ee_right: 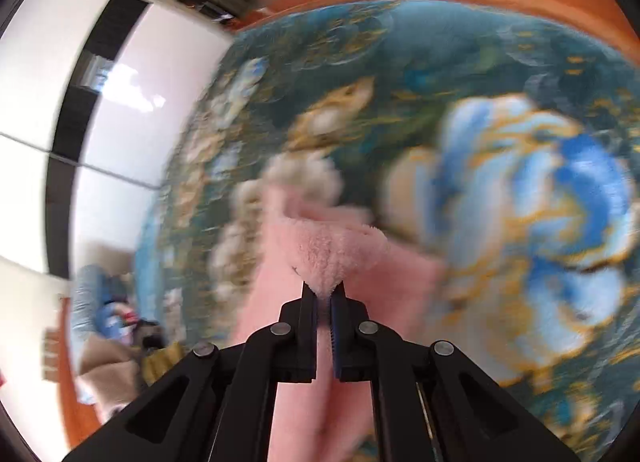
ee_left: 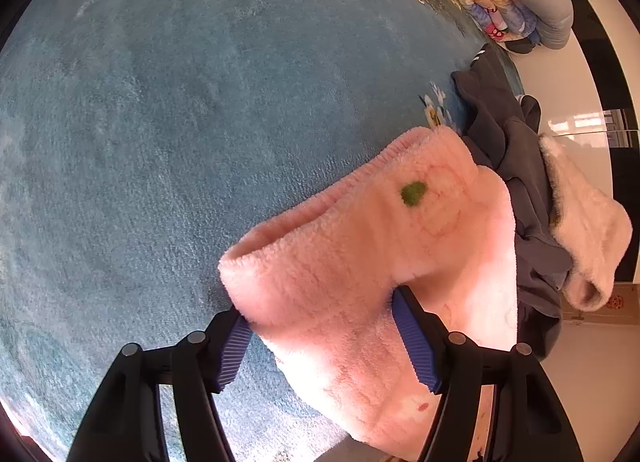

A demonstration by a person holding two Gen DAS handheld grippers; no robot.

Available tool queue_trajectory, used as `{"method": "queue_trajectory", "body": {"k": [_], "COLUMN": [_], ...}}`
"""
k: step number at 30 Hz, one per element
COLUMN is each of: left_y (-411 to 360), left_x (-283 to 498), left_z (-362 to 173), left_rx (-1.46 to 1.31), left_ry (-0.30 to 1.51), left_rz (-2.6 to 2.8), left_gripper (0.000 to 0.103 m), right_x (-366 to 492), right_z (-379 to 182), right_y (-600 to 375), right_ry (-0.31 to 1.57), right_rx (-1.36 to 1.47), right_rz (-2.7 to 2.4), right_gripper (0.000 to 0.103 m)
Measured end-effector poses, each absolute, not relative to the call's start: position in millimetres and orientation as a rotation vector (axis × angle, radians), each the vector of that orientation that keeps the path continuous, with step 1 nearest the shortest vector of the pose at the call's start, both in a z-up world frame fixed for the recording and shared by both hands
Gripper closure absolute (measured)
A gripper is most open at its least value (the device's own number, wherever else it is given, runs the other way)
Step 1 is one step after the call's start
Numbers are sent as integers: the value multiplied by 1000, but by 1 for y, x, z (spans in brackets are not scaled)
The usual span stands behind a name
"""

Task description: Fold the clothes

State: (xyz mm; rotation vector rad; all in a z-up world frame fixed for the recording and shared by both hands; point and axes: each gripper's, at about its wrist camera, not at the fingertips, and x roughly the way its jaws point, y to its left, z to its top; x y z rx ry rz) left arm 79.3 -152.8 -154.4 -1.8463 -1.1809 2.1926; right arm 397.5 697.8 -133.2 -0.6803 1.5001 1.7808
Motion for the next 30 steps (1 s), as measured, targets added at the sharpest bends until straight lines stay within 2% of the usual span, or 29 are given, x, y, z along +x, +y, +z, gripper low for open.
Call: {"method": "queue_trajectory", "body": {"k": [4,5,6,12,14,16,17,21,23,24,25,30], "left_y": [-154,-154,-154,-157,-158,-160,-161,-171,-176,-179,-180,-172], "left_x": [80,80,79,77,75,74,73,73,73,73,72,65], "left_z": [-154,-153,-153,-156,-155,-156,-156,-158,-158,-158,-157,-134], "left_rx": [-1852,-1852,-1851,-1827,-1819,-1812,-1809,-1786,-1776,-1778,-1789,-1783], "left_ry": [-1154,-1141,-1126,-1147,-1144,-1157,-1170,-1265,-1333,-1365,-1376,-1314], "left_rz": [2196,2204,2214,2221,2227,2229,2225,2202,2189,2185,2189,2260], "left_gripper": [31,31,31,31,31,33,33,35,46,61,70,79], "right_x": [402,402,402,404,401,399,398,384,373,367,364,357], "right_z": [-149,-149,-150,-163,-167,-166,-165,-147,-133,-126,-119,-84], "right_y": [694,694,694,694,695,695,695,690,687,685,683,676], "right_ry": [1513,1493,1474,1493,1522,1545,1576,1597,1577,1570,1564,1540], "right_rx": [-708,-720,-735,-681,-641,-626,-616,-604,-623,-630,-629,-612], "right_rz": [1754,1742,1726,1700,1693,1693,1701,1754,1798,1819,1835,1892], "right_gripper": [89,77,70,60,60,67,84,87,87,87,88,89]}}
